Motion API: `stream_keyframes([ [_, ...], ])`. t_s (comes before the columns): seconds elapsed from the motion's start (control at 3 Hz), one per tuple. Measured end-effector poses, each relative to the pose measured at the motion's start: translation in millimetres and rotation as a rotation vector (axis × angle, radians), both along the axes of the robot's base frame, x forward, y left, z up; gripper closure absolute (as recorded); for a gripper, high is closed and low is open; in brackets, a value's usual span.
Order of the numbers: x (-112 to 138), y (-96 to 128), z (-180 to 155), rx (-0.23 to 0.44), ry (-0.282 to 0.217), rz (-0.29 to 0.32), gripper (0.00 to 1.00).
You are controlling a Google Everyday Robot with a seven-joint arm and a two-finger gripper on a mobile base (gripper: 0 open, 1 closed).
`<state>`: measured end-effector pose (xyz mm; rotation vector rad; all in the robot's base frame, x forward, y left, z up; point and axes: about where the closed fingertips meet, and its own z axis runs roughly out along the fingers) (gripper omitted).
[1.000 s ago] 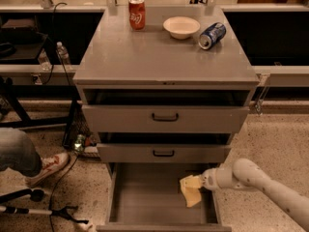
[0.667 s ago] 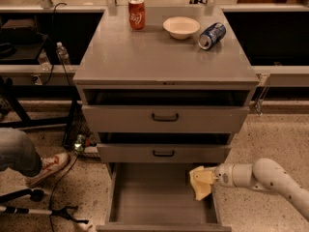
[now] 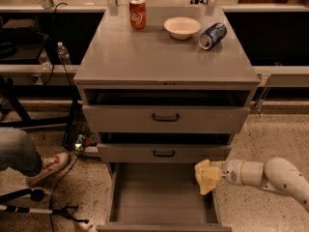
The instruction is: Pick sponge from bottom drawer and place on counter
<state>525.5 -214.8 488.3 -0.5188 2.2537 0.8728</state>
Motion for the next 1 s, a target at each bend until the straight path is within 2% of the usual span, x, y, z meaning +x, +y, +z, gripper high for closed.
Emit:
stream_keyframes([
  [0.33,0,-9,12,0.032,-0.032,-0.027,1.0],
  [1.0,-8,-53,124,0.104,-0.285,-0.125,1.0],
])
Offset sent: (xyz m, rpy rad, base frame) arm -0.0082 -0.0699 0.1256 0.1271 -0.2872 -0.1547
